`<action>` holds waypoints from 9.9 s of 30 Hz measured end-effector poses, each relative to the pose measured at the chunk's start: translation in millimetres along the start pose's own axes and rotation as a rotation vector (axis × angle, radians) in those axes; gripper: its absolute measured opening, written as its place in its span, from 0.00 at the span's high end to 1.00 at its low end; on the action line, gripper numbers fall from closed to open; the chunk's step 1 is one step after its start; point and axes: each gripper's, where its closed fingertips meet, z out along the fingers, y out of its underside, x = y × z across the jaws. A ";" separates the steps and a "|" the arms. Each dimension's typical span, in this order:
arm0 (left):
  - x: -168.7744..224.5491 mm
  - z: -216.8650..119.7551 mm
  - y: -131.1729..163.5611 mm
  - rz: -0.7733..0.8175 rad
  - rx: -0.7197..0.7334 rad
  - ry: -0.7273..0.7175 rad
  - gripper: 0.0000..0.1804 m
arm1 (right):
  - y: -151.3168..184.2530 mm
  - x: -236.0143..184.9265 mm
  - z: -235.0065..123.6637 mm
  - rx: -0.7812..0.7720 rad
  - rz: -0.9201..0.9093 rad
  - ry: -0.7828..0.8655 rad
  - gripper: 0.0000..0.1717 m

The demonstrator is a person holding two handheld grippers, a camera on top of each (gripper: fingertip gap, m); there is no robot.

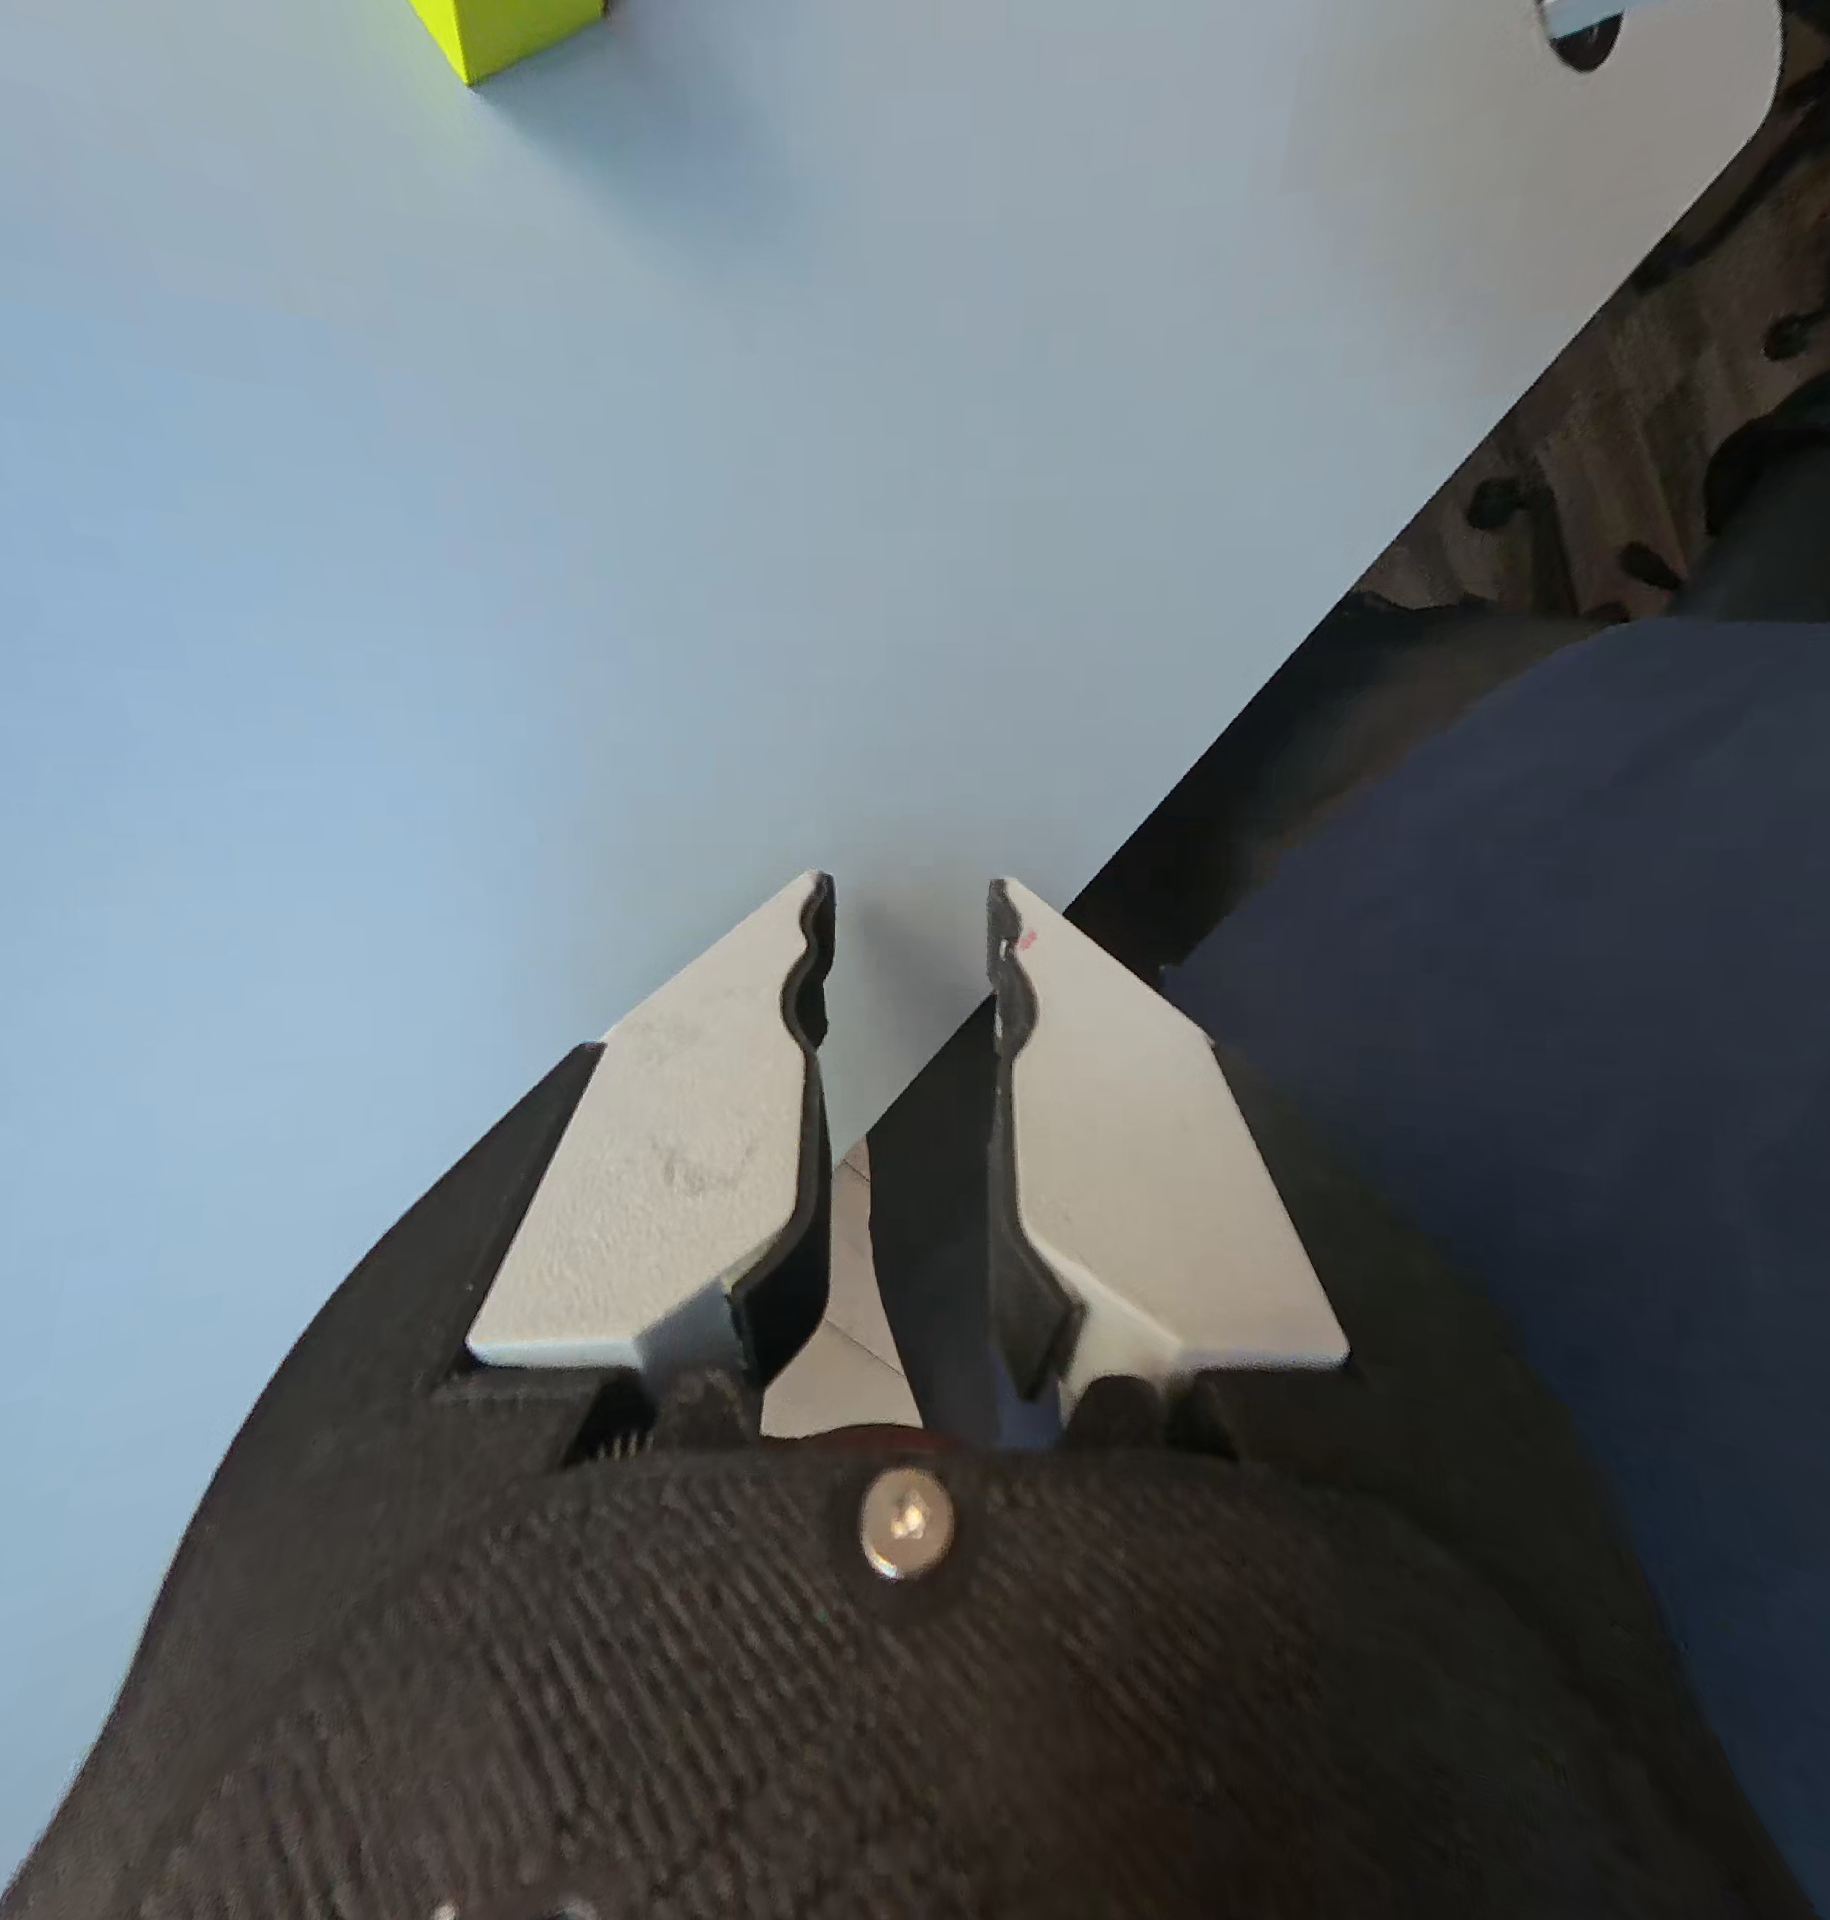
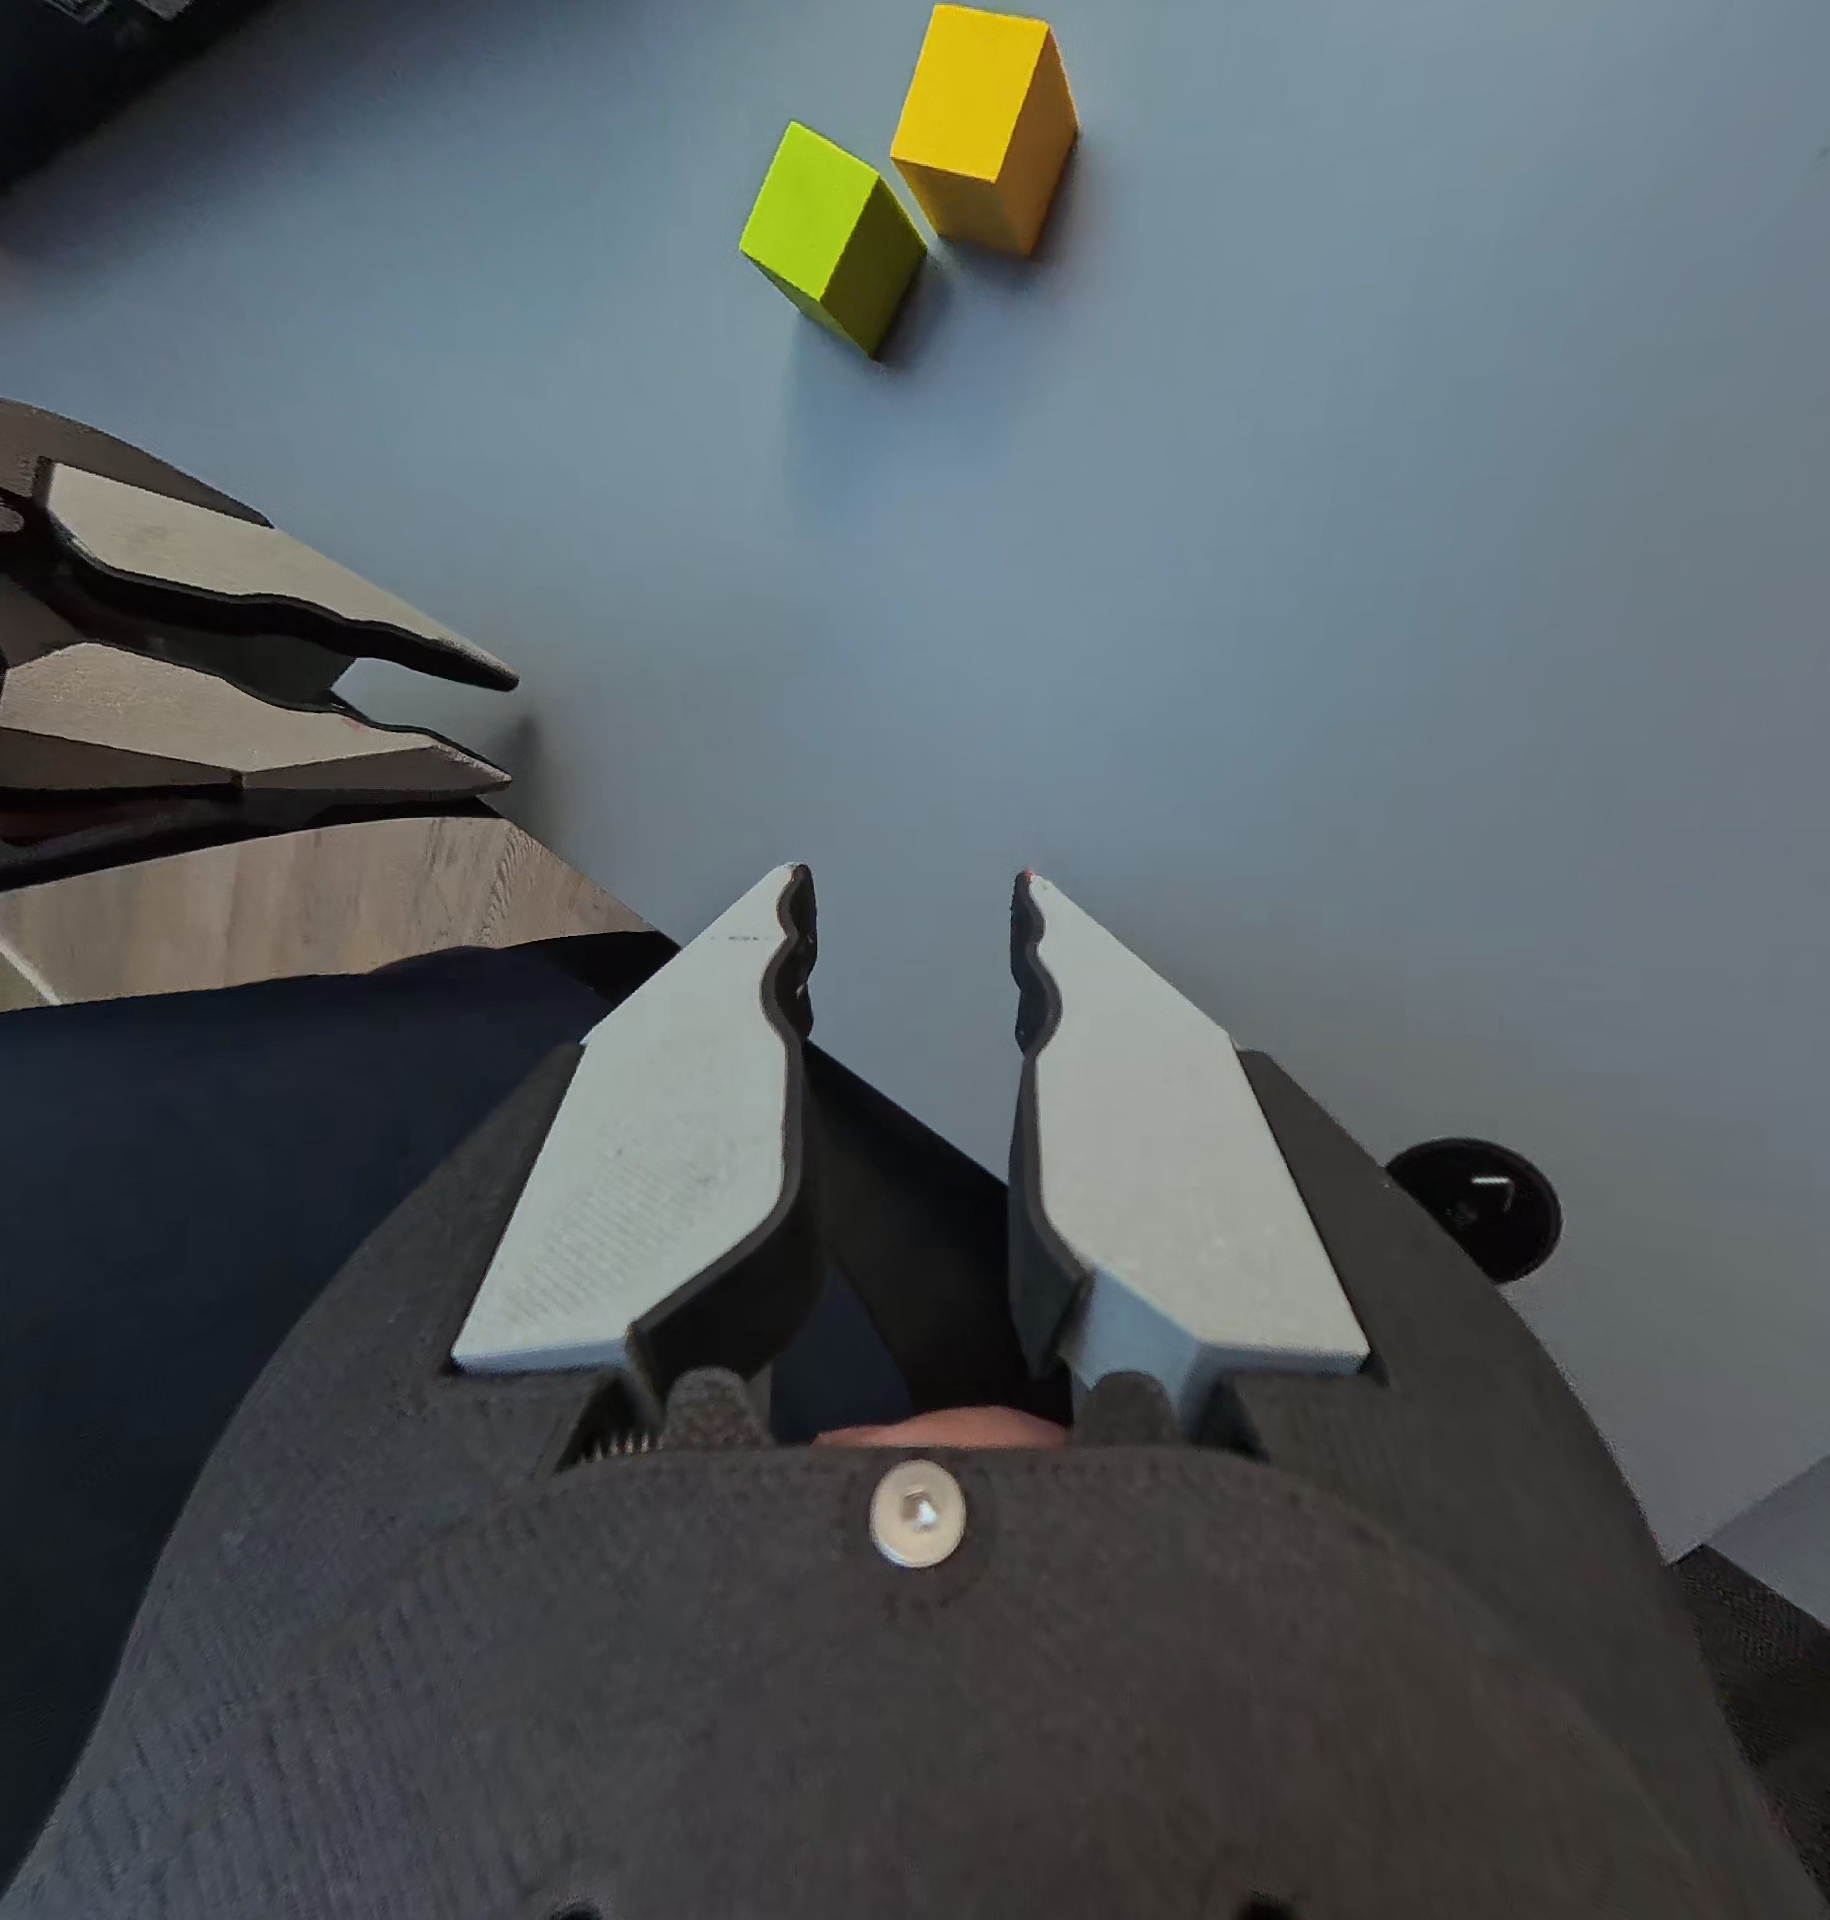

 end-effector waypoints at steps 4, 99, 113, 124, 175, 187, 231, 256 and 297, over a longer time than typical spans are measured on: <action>-0.5 4.4 0.3 -0.008 -0.006 0.014 0.85 | 11.1 2.1 -8.1 0.000 0.012 0.029 0.79; 39.5 65.5 -72.8 0.166 -0.145 -0.231 0.85 | -1.0 122.9 -86.3 0.258 -0.307 0.014 0.98; 43.6 67.3 -69.1 0.278 -0.134 -0.279 0.79 | 7.1 115.0 -82.6 0.237 -0.314 0.004 0.98; 58.1 72.6 -61.1 0.375 -0.181 -0.269 0.63 | 9.6 114.8 -83.7 0.244 -0.305 0.003 0.97; -58.0 37.3 -136.1 0.116 -0.090 -0.437 0.85 | 23.1 128.4 -85.4 0.244 -0.258 -0.006 0.98; -56.8 3.6 -171.4 0.156 -0.007 -0.431 0.84 | 25.2 132.5 -86.8 0.247 -0.239 0.000 0.98; -118.7 60.3 -227.6 -0.015 -0.174 -0.439 0.86 | 52.7 153.1 -102.3 0.257 -0.131 0.043 0.98; -45.6 11.5 -174.4 0.444 -0.227 -0.239 0.82 | 37.9 139.2 -88.8 0.236 -0.193 0.015 0.98; -41.8 28.6 -298.5 0.324 -0.174 -0.285 0.86 | 85.5 189.8 -115.1 0.263 -0.071 0.036 0.98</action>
